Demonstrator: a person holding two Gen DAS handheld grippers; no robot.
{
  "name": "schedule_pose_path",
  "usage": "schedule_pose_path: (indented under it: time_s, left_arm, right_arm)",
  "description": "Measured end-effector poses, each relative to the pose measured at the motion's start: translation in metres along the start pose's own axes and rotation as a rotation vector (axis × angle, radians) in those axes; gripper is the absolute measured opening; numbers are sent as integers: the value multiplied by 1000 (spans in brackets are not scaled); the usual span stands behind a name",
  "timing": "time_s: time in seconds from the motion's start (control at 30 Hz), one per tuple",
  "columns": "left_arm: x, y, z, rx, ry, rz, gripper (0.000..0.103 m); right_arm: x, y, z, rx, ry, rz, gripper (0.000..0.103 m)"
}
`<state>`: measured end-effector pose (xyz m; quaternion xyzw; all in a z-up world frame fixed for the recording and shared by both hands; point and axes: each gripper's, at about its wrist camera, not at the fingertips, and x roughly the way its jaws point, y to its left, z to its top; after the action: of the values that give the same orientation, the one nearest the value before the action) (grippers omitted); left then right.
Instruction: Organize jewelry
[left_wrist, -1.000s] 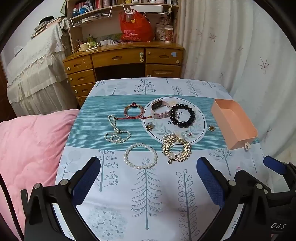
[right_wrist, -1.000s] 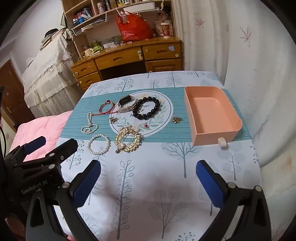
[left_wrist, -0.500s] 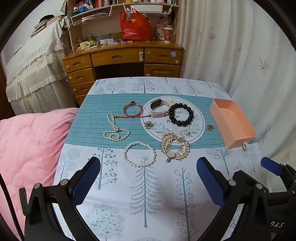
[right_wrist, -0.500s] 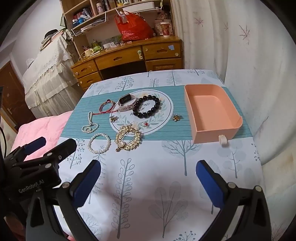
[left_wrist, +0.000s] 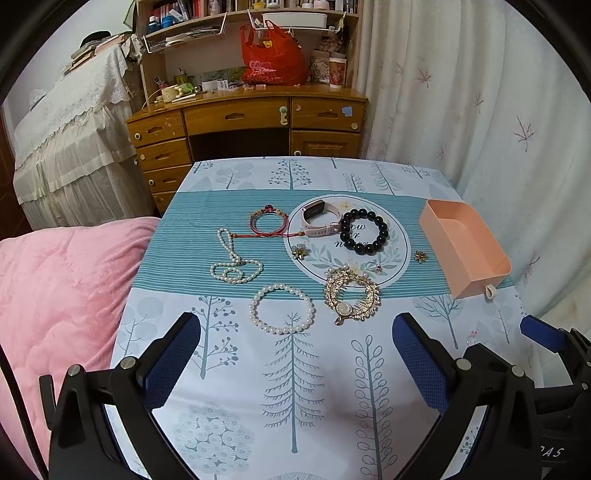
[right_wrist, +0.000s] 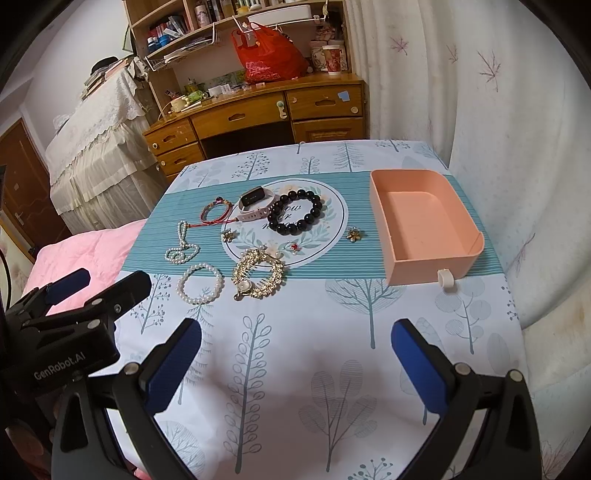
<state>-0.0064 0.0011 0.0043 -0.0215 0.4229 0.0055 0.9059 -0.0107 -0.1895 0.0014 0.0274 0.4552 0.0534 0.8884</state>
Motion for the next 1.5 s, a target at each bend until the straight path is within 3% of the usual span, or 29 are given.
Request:
schedule_pose_path:
  time_s: [0.6,1.1,1.5]
  left_arm:
    - [3,8,-1,24,9,-6,102]
    - [5,12,-2,6,2,-12,102]
    - [10,35,-7,-30,14,36,102]
  right_arm:
    - [5,3,1,7,4,-60,103]
    - [3,4,2,1,-10,-62,103]
    - [10,2,-1,19,-19,-35,103]
